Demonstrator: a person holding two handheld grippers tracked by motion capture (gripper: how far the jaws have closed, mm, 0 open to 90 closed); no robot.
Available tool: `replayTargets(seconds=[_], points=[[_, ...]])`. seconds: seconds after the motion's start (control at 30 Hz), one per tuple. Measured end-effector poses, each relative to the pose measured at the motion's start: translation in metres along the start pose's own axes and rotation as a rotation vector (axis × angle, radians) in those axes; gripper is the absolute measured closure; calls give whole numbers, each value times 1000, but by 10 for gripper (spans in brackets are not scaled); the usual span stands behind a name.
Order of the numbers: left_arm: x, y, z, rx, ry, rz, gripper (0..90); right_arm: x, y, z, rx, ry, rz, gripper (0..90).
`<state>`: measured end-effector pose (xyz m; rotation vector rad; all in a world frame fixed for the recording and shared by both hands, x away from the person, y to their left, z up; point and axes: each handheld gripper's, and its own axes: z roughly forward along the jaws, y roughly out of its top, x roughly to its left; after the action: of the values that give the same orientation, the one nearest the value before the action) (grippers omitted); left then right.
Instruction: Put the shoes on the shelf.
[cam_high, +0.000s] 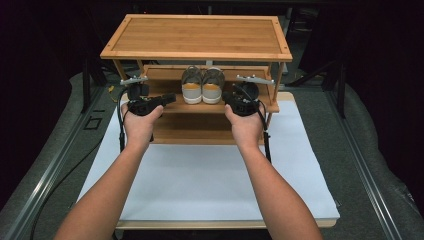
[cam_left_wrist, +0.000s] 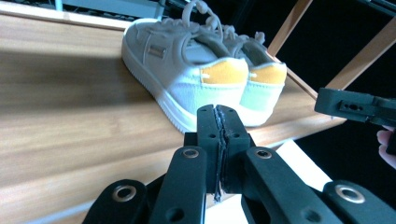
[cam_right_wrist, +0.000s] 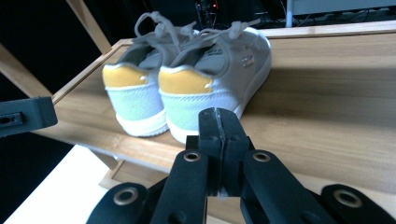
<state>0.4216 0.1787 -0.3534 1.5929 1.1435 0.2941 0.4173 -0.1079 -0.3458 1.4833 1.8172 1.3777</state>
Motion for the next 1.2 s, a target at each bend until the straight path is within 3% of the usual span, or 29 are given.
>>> replayTargets(seconds=[0.2, 0.4, 0.5, 0.63, 0.8, 0.93, 1.2], points=[[1, -12, -6, 11, -13, 16, 886, -1, -16, -6, 28, -16, -53, 898], [5, -30, -10, 20, -22, 25, 886, -7, -30, -8, 43, -3, -29, 897], [5, -38, -14, 28, -29, 39, 886, -11, -38, -15, 44, 6, -38, 897], [8, -52, -20, 50, -49, 30, 880, -13, -51, -24, 56, 29, -45, 896], [10, -66, -25, 80, -47, 61, 878, -15, -71, -33, 51, 48, -46, 897], [9, -80, -31, 90, -47, 88, 879, -17, -89, -35, 78, 53, -35, 898], [17, -117, -41, 129, -29, 110, 877, -25, -121, -39, 108, 54, -27, 894]])
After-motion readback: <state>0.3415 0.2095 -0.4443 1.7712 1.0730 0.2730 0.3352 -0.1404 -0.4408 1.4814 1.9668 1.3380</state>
